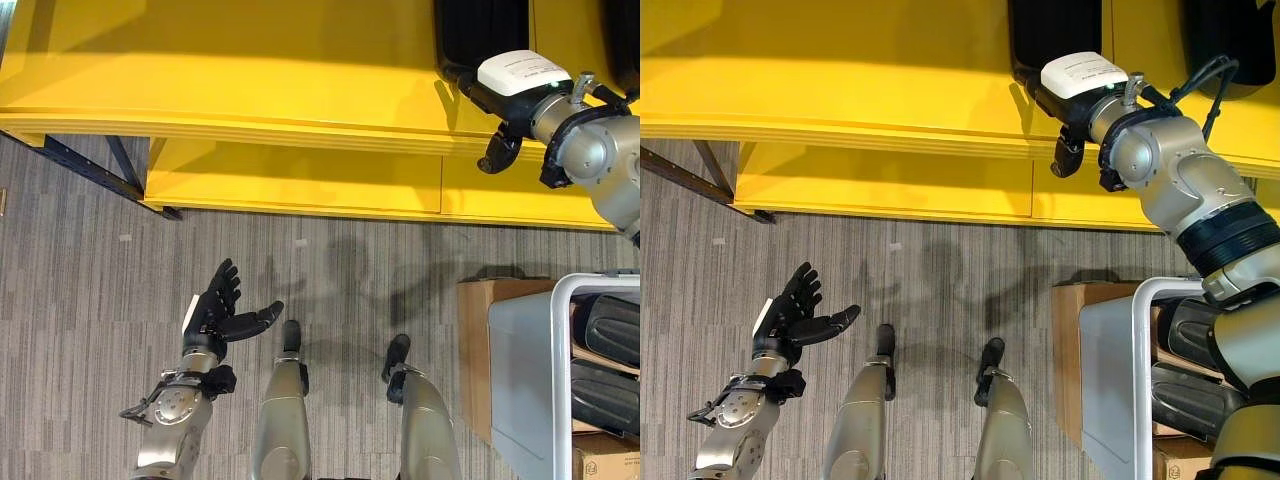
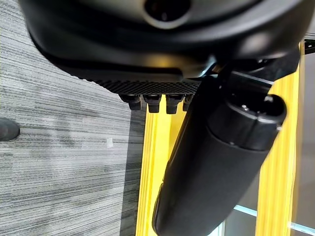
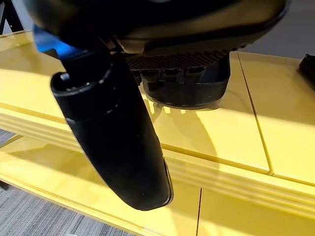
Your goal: Move parts from the plastic box to the shelf.
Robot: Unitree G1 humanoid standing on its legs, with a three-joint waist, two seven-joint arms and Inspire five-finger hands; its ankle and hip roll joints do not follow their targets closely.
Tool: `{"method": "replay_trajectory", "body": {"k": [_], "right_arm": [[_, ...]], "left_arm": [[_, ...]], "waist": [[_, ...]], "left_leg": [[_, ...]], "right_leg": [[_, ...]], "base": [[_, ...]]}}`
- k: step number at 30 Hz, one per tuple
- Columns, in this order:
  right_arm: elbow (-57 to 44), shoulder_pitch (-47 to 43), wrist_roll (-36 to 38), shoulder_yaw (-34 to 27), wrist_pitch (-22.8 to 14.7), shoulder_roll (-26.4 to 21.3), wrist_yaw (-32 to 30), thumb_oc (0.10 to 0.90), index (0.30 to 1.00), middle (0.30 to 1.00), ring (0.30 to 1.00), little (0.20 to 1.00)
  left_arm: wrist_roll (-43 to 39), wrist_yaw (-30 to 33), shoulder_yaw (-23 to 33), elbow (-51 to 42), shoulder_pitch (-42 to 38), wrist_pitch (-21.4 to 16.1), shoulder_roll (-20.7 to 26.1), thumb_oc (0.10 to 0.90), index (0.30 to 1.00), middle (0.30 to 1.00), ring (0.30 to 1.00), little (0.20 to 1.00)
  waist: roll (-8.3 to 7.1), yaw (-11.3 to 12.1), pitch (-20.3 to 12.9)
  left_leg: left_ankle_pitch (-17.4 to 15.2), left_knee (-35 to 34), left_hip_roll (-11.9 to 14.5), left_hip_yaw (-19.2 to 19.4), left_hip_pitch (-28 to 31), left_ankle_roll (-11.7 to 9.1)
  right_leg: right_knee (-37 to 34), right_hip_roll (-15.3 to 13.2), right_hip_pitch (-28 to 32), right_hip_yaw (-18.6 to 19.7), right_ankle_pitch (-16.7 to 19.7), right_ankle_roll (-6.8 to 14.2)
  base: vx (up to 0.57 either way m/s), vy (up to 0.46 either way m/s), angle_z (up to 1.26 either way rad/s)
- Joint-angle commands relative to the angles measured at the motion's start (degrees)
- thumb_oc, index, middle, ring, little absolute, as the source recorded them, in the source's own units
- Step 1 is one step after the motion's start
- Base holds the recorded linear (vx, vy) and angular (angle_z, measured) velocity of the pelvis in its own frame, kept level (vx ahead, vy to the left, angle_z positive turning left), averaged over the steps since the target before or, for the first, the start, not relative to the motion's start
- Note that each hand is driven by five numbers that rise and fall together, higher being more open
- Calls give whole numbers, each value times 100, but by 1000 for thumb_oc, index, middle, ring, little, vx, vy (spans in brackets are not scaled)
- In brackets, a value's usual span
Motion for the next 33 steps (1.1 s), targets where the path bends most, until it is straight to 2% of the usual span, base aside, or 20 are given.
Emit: {"method": "replay_trajectory", "body": {"k": [1,12,23,27,33], "right_arm": [[111,-1059,34,11,47,-101,-440,900,1000,1000,1000,1000],[271,-1390,77,187,48,-25,-491,900,1000,1000,1000,1000],[114,-1335,105,162,48,-58,-504,900,1000,1000,1000,1000],[-565,-840,177,-227,2,-250,-484,900,1000,1000,1000,1000],[-1742,514,294,-1292,-101,-532,-372,900,1000,1000,1000,1000]], "left_arm": [[-196,101,113,-576,318,-589,503,900,1000,1000,1000,1000],[-243,117,127,-579,310,-608,526,900,1000,1000,1000,1000],[-235,131,128,-552,274,-607,530,900,1000,1000,1000,1000],[-170,159,149,-579,242,-582,464,900,1000,1000,1000,1000],[-38,178,209,-583,229,-531,360,900,1000,1000,1000,1000]], "waist": [[-15,100,-298],[-14,119,-308],[-38,115,-293],[-46,49,-280],[-63,-55,-306]], "left_leg": [[-217,19,542,-123,39,-301],[-210,21,527,-135,9,-297],[-215,48,529,-158,-8,-288],[-234,75,534,-143,-8,-281],[-278,122,547,-147,-11,-268]], "right_leg": [[-7,-390,-78,520,48,379],[-11,-379,-100,531,55,371],[9,-365,-104,548,51,362],[8,-365,-90,538,53,369],[14,-364,-66,531,27,374]], "base": [[0,0,0],[0,0,0],[0,0,0],[0,0,0],[0,0,0]]}}
